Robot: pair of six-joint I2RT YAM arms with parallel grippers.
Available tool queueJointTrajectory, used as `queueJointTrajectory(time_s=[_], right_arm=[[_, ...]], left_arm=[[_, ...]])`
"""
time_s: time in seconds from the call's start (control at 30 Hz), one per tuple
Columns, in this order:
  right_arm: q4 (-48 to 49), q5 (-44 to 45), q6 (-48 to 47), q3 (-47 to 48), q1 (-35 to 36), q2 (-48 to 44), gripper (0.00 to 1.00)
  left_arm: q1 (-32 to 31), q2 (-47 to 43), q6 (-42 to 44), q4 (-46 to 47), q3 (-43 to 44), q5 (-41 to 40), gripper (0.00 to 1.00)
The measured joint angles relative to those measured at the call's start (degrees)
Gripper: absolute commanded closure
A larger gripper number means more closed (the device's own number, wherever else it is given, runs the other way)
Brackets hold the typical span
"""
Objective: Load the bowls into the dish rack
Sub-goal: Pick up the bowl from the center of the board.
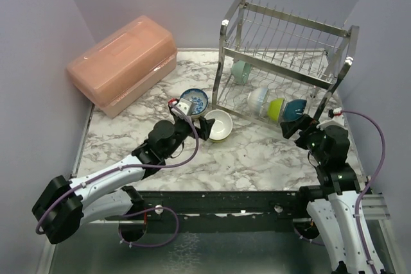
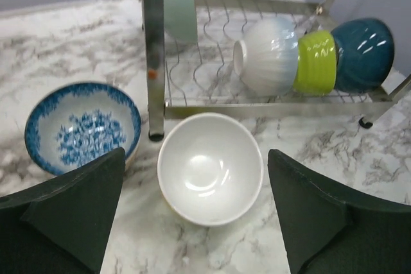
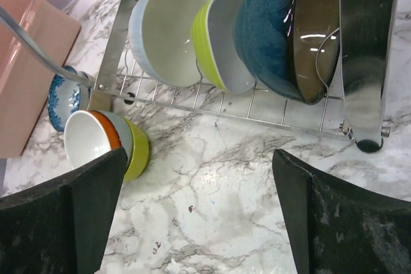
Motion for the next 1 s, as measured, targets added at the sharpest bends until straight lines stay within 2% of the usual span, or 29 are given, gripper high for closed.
queueJointTrajectory(time_s=[0.2,0.4,0.5,0.7,0.8,1.0], right_arm=[[-1.7,-2.3,1.8,0.2,0.0,0.1,0.0],[-1.7,-5.2,3.7,0.2,0.0,2.8,0.0],[-1.7,-5.6,3.8,0.2,0.0,4.2,0.0],[-1.6,-5.6,3.8,0.4,0.0,5.6,0.0],[-1.4,-5.7,3.8,1.4,0.0,6.3,0.0],[-0.9,-6.2,4.7,1.8,0.0,7.3,0.0]], left_arm=[[0.9,-0.6,-10.0,-19.8,4.0,-1.0,0.17],[3.6,5.9,-16.8,-27.3,9.2,1.9,0.25],[5.9,13.0,-18.7,-28.8,13.4,5.5,0.37],[7.7,25.2,-19.0,-31.9,20.0,11.3,0.66],[7.8,27.3,-18.5,-34.4,21.7,12.5,0.87],[7.9,27.3,-16.3,-36.3,22.9,12.6,0.96]])
